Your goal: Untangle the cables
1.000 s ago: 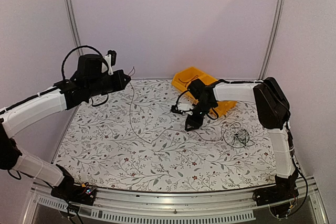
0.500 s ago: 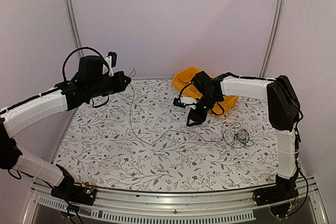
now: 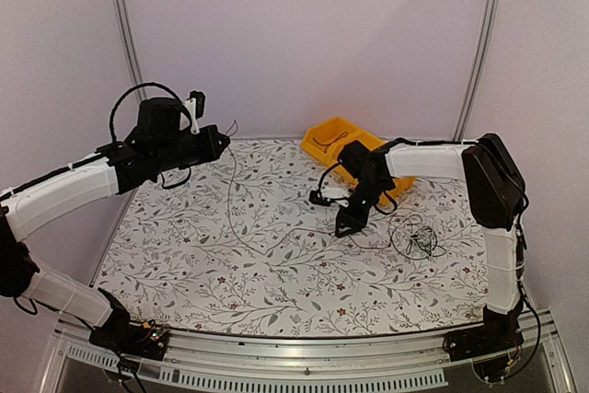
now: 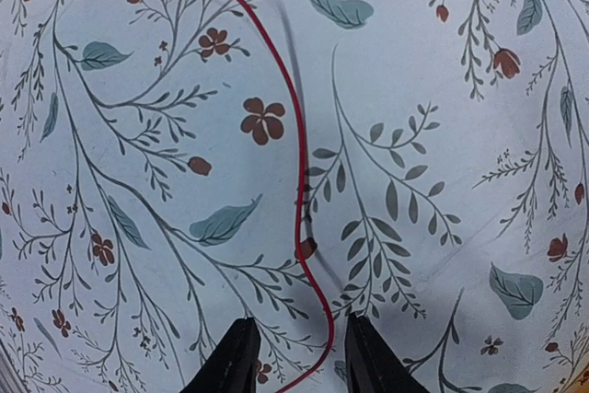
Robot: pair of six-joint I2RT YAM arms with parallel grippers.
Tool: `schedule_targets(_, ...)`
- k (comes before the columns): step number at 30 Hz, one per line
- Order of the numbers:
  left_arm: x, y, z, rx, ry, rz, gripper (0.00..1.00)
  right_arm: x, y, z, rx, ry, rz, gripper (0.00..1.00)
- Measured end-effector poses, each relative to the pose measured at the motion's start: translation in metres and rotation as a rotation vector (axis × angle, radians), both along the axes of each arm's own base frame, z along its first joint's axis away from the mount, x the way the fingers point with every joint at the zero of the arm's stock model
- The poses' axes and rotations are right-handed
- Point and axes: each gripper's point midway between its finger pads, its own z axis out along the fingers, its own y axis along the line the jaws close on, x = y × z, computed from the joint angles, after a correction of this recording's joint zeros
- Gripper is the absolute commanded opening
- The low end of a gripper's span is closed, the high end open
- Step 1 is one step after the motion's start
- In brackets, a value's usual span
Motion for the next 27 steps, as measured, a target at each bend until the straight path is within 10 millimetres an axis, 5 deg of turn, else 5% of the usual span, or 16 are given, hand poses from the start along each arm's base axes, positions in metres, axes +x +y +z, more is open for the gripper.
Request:
schedule_targets(3, 0.000, 0.000, 0.000, -0.001, 0.001, -0.002, 0.00, 0.001, 0.000, -0.008, -0.011, 0.007, 0.001, 0.33)
schedule_targets(8, 0.000, 0.000, 0.000, 0.000, 0.001, -0.002, 0.00, 0.007, 0.001, -0.017, -0.021, -0.007, 0.007, 0.04)
schedule_targets(10, 0.000, 0.000, 0.000, 0.000, 0.002, -0.002, 0.02, 0.010, 0.002, -0.020, -0.022, -0.017, 0.009, 0.00)
schedule_targets(16, -0.001, 0.001, 0.000, 0.020, 0.008, -0.006, 0.50, 0.027, 0.010, 0.000, -0.012, -0.072, 0.004, 0.00)
schedule_targets(20, 0.001, 0.001, 0.020, 0.067, -0.042, -0.032, 0.66, 0.059, 0.033, 0.066, 0.077, -0.201, -0.004, 0.00)
schedule_targets(27, -0.012, -0.005, 0.116, 0.066, -0.312, -0.141, 0.75, 0.076, 0.047, 0.253, 0.326, -0.513, -0.011, 0.00)
